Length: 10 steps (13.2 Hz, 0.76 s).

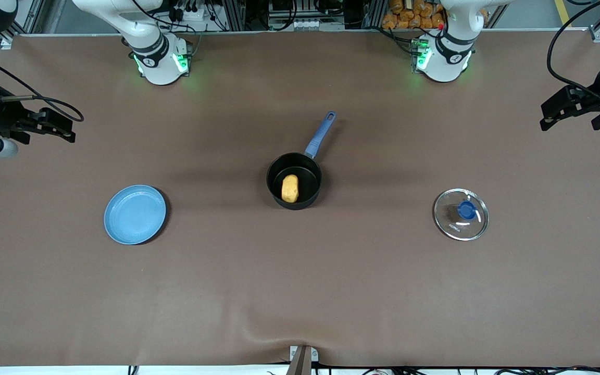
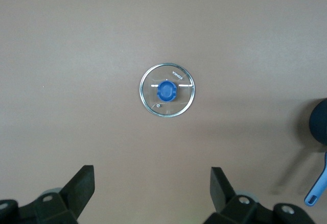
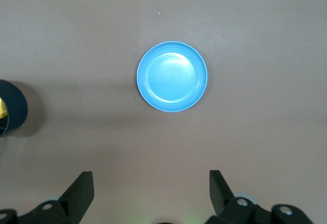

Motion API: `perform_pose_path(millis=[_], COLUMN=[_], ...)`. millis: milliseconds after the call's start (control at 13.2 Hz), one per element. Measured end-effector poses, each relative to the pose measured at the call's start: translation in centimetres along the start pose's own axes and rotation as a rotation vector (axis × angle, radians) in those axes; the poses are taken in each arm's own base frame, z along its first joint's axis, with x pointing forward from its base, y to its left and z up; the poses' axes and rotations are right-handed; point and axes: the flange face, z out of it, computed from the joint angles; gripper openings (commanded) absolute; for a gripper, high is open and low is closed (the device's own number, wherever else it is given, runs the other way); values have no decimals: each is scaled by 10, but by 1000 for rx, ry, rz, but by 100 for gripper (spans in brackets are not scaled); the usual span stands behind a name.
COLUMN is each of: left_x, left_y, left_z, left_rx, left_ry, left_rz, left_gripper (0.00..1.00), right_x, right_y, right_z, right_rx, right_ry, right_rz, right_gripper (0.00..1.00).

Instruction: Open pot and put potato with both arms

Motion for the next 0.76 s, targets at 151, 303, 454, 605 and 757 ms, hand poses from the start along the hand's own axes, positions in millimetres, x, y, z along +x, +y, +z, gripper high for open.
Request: perform_pose_path(millis=[151, 303, 454, 605, 757], left_x=[0, 1, 1, 1, 1], left_y=[0, -1, -1, -1, 1], left_z=[1, 1, 2, 2, 2], left_rx=[0, 0, 0, 0, -1], left_ry=[-1, -2, -3, -3, -3], left_rz=[-1, -1, -7, -44, -96], left_gripper=[100, 100, 100, 100, 100], right_x=[0, 0, 0, 0, 0], right_y=[-1, -2, -1, -1, -1], right_z=[0, 0, 1, 1, 1], right_rx=[0, 0, 0, 0, 0], right_ry=[-1, -1, -1, -2, -2], right_rz=[-2, -3, -2, -2, -2], right_gripper=[100, 100, 100, 100, 100])
